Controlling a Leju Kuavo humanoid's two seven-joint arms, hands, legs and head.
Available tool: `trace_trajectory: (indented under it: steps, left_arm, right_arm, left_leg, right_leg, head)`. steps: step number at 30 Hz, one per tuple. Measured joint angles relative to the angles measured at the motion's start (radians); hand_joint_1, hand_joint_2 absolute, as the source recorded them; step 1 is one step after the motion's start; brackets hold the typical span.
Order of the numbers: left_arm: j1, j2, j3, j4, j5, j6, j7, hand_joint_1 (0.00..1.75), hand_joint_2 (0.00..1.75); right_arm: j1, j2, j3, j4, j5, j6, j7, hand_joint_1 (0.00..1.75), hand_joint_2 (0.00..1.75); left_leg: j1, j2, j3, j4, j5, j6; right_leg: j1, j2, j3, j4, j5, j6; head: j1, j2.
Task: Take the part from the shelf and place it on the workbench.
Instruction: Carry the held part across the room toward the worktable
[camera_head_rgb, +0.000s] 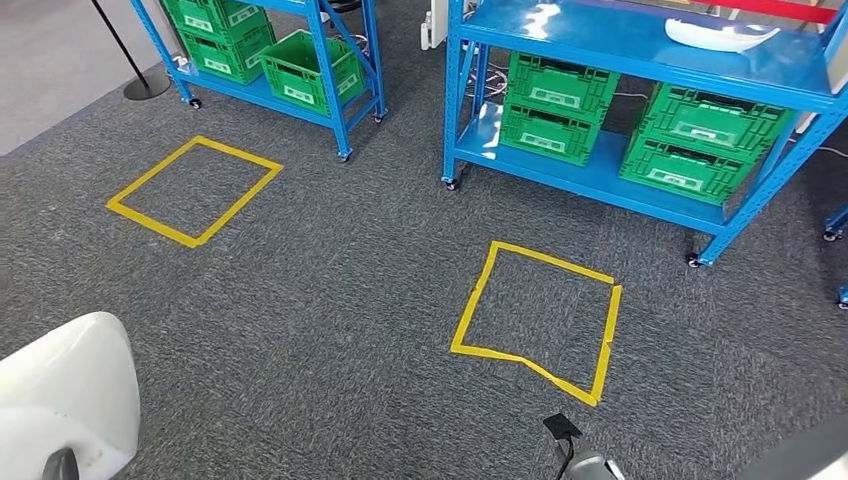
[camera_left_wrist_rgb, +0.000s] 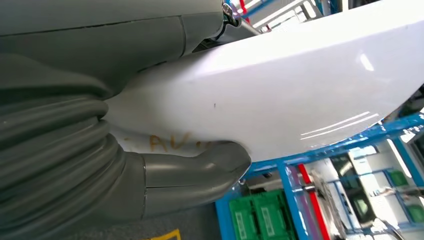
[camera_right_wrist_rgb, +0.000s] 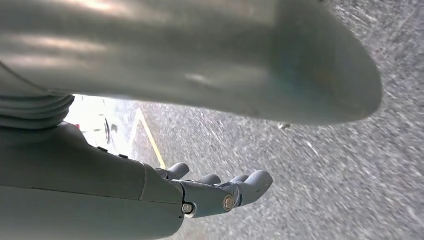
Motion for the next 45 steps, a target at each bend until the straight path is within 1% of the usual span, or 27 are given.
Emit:
trace_trajectory:
  steps: [2,4,5,7,9,11,13,15,17,19,20,21,22,24,26,28,29,31,33,35,36,38,39,41,42,44,45]
  left_arm:
    - [0.018,0.000,0.013,-0.015,0.003,0.000,-0.008,1.75,1.75]
    - [0.029,-0.001,0.022,-0.019,0.011,-0.006,-0.021,1.75,1.75]
    - [0.032,-0.001,0.025,-0.017,0.015,-0.011,-0.028,1.75,1.75]
    - [0.032,-0.002,0.028,-0.009,0.020,-0.022,-0.045,1.75,1.75]
    - [0.017,-0.005,0.027,0.002,0.022,-0.028,-0.060,1.75,1.75]
    - [-0.009,-0.014,0.027,0.020,0.023,-0.031,-0.072,1.75,1.75]
    - [-0.029,-0.025,0.027,0.038,0.026,-0.036,-0.084,1.75,1.75]
    - [-0.045,-0.037,0.028,0.052,0.032,-0.040,-0.095,1.75,1.75]
    - [-0.062,-0.049,0.029,0.066,0.038,-0.043,-0.105,1.75,1.75]
    - [-0.071,-0.059,0.030,0.080,0.042,-0.045,-0.114,1.75,1.75]
    - [-0.072,-0.062,0.030,0.086,0.043,-0.045,-0.117,1.75,1.75]
    - [-0.074,-0.064,0.030,0.091,0.043,-0.045,-0.119,1.75,1.75]
    - [-0.076,-0.066,0.031,0.095,0.043,-0.045,-0.121,1.75,1.75]
    - [-0.084,-0.069,0.033,0.101,0.043,-0.045,-0.125,1.75,1.75]
    - [-0.091,-0.071,0.034,0.104,0.043,-0.045,-0.128,1.75,1.75]
    - [-0.094,-0.071,0.035,0.105,0.044,-0.045,-0.130,1.75,1.75]
    - [-0.094,-0.071,0.036,0.105,0.044,-0.045,-0.131,1.75,1.75]
    - [-0.099,-0.070,0.038,0.104,0.044,-0.045,-0.132,1.75,1.75]
    - [-0.104,-0.071,0.039,0.104,0.044,-0.045,-0.133,1.75,1.75]
    - [-0.102,-0.072,0.039,0.105,0.044,-0.045,-0.133,1.75,1.75]
    - [-0.101,-0.072,0.039,0.105,0.044,-0.045,-0.133,1.75,1.75]
    - [-0.101,-0.071,0.039,0.105,0.044,-0.045,-0.133,1.75,1.75]
    - [-0.102,-0.071,0.040,0.104,0.044,-0.045,-0.133,1.75,1.75]
    - [-0.105,-0.072,0.041,0.101,0.044,-0.045,-0.132,1.75,1.75]
    - [-0.106,-0.072,0.043,0.099,0.043,-0.045,-0.130,1.75,1.75]
    - [-0.106,-0.072,0.045,0.093,0.040,-0.042,-0.122,1.75,1.75]
    - [-0.106,-0.074,0.046,0.088,0.037,-0.039,-0.118,1.75,1.75]
  right_arm:
    - [0.004,0.000,-0.002,0.000,0.000,0.000,-0.004,0.00,0.00]
    - [0.007,-0.002,-0.004,0.000,-0.002,-0.004,-0.013,0.00,0.00]
    - [0.006,-0.004,-0.006,0.000,-0.005,-0.008,-0.019,0.00,0.00]
    - [0.002,-0.006,-0.011,0.000,-0.008,-0.012,-0.031,0.00,0.00]
    - [-0.002,-0.010,-0.014,0.000,0.003,-0.009,-0.037,0.00,0.00]
    - [-0.005,-0.016,-0.014,0.000,0.012,-0.006,-0.040,0.00,0.00]
    - [-0.010,-0.020,-0.014,-0.001,0.013,-0.006,-0.042,0.00,0.00]
    - [-0.016,-0.022,-0.014,-0.001,0.017,-0.006,-0.044,0.00,0.00]
    - [-0.016,-0.029,-0.014,-0.001,0.021,-0.006,-0.047,0.00,0.00]
    - [-0.013,-0.038,-0.014,-0.001,0.023,-0.006,-0.050,0.00,0.00]
    - [-0.012,-0.042,-0.014,-0.001,0.024,-0.006,-0.052,0.00,0.00]
    - [-0.013,-0.045,-0.014,-0.001,0.024,-0.006,-0.054,0.00,0.00]
    - [-0.013,-0.047,-0.014,-0.001,0.024,-0.006,-0.055,0.00,0.00]
    - [-0.015,-0.051,-0.014,-0.002,0.023,-0.007,-0.057,0.00,0.00]
    - [-0.016,-0.052,-0.014,-0.002,0.021,-0.008,-0.059,0.00,0.00]
    - [-0.017,-0.052,-0.014,-0.002,0.017,-0.009,-0.061,0.00,0.00]
    - [-0.019,-0.052,-0.014,-0.002,0.015,-0.009,-0.062,0.00,0.00]
    - [-0.020,-0.052,-0.014,-0.002,0.012,-0.009,-0.064,0.00,0.00]
    - [-0.018,-0.053,-0.014,-0.002,0.011,-0.010,-0.066,0.00,0.00]
    - [-0.016,-0.053,-0.014,-0.002,0.011,-0.010,-0.068,0.00,0.00]
    - [-0.016,-0.053,-0.014,-0.002,0.011,-0.010,-0.070,0.00,0.00]
    - [-0.017,-0.053,-0.014,-0.002,0.011,-0.010,-0.071,0.00,0.00]
    - [-0.017,-0.053,-0.014,-0.002,0.011,-0.010,-0.071,0.00,0.00]
    - [-0.018,-0.052,-0.014,-0.002,0.012,-0.010,-0.070,0.00,0.00]
    - [-0.018,-0.052,-0.014,-0.002,0.012,-0.009,-0.068,0.00,0.00]
    - [-0.021,-0.050,-0.014,-0.002,0.012,-0.008,-0.066,0.00,0.00]
    - [-0.022,-0.049,-0.014,-0.002,0.011,-0.008,-0.069,0.00,0.00]
  left_leg:
    - [0.000,0.054,-0.053,0.108,-0.058,-0.007]
    - [0.002,0.077,-0.116,0.229,-0.105,-0.011]
    - [0.003,0.080,-0.128,0.249,-0.104,-0.010]
    - [0.002,0.091,-0.091,0.175,-0.049,-0.003]
    - [-0.007,0.134,-0.018,0.037,0.008,0.010]
    - [-0.019,0.160,0.014,-0.028,0.025,0.021]
    - [-0.022,0.139,0.014,-0.037,0.030,0.030]
    - [-0.017,0.117,0.021,-0.051,0.038,0.040]
    - [-0.013,0.096,0.028,-0.059,0.042,0.049]
    - [-0.012,0.071,0.026,-0.056,0.042,0.052]
    - [-0.012,0.058,0.026,-0.054,0.041,0.053]
    - [-0.011,0.045,0.025,-0.051,0.040,0.052]
    - [-0.010,0.032,0.025,-0.048,0.039,0.050]
    - [-0.007,0.007,0.022,-0.035,0.032,0.040]
    - [-0.006,-0.015,0.014,-0.026,0.029,0.026]
    - [-0.003,-0.036,0.007,-0.028,0.032,0.014]
    - [-0.002,-0.032,0.004,-0.026,0.031,0.009]
    - [-0.004,0.016,-0.019,0.015,0.005,0.000]
    - [-0.003,0.070,-0.077,0.132,-0.056,-0.008]
    - [0.001,0.079,-0.131,0.239,-0.094,-0.012]
    - [0.002,0.081,-0.134,0.244,-0.084,-0.012]
    - [0.000,0.098,-0.080,0.142,-0.021,-0.005]
    - [-0.006,0.124,-0.042,0.069,0.007,0.002]
    - [-0.018,0.160,0.005,-0.021,0.035,0.018]
    - [-0.023,0.163,0.010,-0.033,0.034,0.024]
    - [-0.023,0.137,0.012,-0.041,0.040,0.034]
    - [-0.020,0.126,0.017,-0.049,0.044,0.039]
  right_leg:
    - [0.002,-0.024,0.004,-0.002,-0.002,-0.010]
    - [0.006,-0.052,0.005,-0.002,-0.006,-0.014]
    - [0.008,-0.065,0.006,-0.002,-0.008,-0.015]
    - [0.010,-0.088,0.012,-0.002,-0.012,-0.014]
    - [0.012,-0.110,0.019,-0.002,-0.018,-0.007]
    - [0.012,-0.130,0.024,-0.004,-0.021,0.002]
    - [0.010,-0.146,0.029,-0.008,-0.022,0.014]
    - [0.007,-0.114,0.026,0.011,-0.039,0.023]
    - [0.006,-0.053,-0.014,0.101,-0.087,0.027]
    - [0.008,-0.028,-0.081,0.225,-0.134,0.029]
    - [0.008,-0.025,-0.102,0.257,-0.135,0.029]
    - [0.007,-0.024,-0.107,0.252,-0.116,0.030]
    - [0.006,-0.020,-0.092,0.209,-0.080,0.030]
    - [0.002,0.011,-0.039,0.079,-0.016,0.033]
    - [0.000,0.037,-0.010,0.011,0.001,0.031]
    - [0.002,0.026,-0.006,0.005,-0.001,0.019]
    - [0.003,0.016,-0.002,0.002,0.001,0.011]
    - [0.003,-0.006,0.006,-0.007,0.004,-0.003]
    - [0.006,-0.029,0.008,-0.009,0.002,-0.012]
    - [0.009,-0.055,0.009,-0.009,-0.001,-0.015]
    - [0.010,-0.067,0.010,-0.009,-0.003,-0.015]
    - [0.011,-0.090,0.017,-0.009,-0.008,-0.013]
    - [0.012,-0.100,0.021,-0.009,-0.012,-0.011]
    - [0.014,-0.119,0.027,-0.008,-0.018,-0.002]
    - [0.015,-0.128,0.029,-0.008,-0.020,0.003]
    - [0.012,-0.144,0.035,-0.010,-0.024,0.013]
    - [0.011,-0.133,0.036,-0.002,-0.032,0.017]
  head:
    - [-0.002,0.000]
    - [-0.002,0.000]
    - [-0.002,0.000]
    - [-0.002,0.000]
    - [-0.002,0.000]
    - [-0.002,0.000]
    - [-0.001,0.000]
    - [-0.001,0.000]
    - [0.000,0.000]
    - [0.002,0.000]
    - [0.001,0.000]
    - [0.002,0.000]
    - [0.001,0.000]
    - [0.001,0.000]
    - [0.001,0.000]
    - [0.001,0.000]
    - [0.001,0.000]
    - [-0.001,0.000]
    - [-0.003,0.000]
    - [-0.003,0.000]
    - [-0.003,0.000]
    - [-0.003,0.000]
    - [-0.003,0.000]
    - [-0.003,0.000]
    - [-0.002,0.000]
    - [-0.002,0.000]
    - [-0.002,0.000]
